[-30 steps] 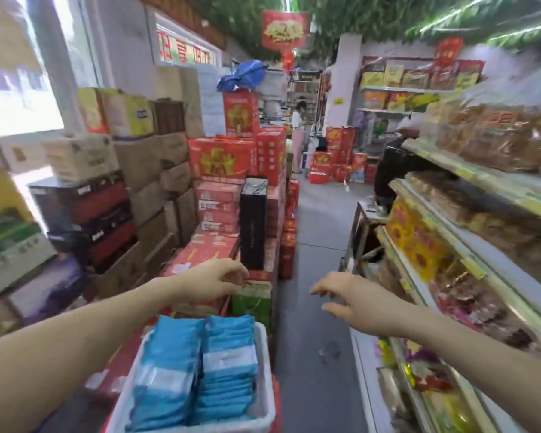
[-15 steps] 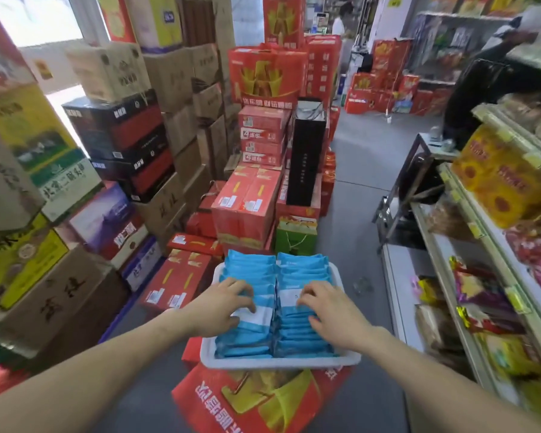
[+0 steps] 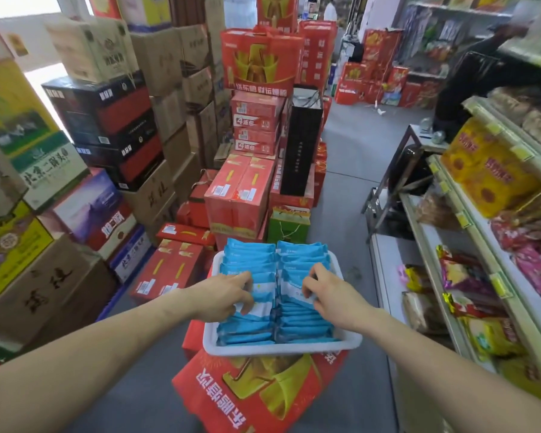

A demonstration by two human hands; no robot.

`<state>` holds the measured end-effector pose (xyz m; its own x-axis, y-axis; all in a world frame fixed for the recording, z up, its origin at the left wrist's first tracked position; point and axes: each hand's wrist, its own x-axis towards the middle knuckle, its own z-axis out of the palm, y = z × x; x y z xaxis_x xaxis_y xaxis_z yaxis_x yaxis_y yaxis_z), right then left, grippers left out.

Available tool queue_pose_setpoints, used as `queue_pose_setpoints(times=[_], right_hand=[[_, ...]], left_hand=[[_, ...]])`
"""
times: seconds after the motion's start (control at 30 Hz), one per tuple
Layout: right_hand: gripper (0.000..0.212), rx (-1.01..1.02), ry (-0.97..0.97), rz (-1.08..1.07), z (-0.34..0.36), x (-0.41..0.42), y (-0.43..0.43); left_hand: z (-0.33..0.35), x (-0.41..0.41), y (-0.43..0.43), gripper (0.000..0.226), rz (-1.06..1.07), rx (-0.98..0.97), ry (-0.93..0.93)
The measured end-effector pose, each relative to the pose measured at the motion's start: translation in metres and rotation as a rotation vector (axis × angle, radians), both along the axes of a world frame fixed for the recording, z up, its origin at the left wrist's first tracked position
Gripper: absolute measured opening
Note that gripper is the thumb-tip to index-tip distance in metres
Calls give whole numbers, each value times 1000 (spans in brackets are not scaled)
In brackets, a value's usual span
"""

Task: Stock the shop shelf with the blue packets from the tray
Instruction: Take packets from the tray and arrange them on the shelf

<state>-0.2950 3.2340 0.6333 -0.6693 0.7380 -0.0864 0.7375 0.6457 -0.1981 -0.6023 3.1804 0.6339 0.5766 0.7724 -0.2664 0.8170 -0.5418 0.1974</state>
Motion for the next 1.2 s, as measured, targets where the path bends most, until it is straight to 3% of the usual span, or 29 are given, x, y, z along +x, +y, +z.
queue_pose_setpoints(times=[0.23,0.5,0.7,0.87,1.2], right_hand=[[36,-111,-44,33,16,-1,-1],[44,-8,9,-60,151,67,43],[49,134,15,-290,292,200,41],[51,253,15,-510,390,325,4],[39,398,-15,-848,475,555,-121]], left_hand=[[7,-6,6,32,76,-127,-144],[127,49,106,49,83,-96,-411],[252,188,184,56,-209,10,-463],[346,338,202,51,-419,82,-507],[444,609,164,44,-698,56,-640]])
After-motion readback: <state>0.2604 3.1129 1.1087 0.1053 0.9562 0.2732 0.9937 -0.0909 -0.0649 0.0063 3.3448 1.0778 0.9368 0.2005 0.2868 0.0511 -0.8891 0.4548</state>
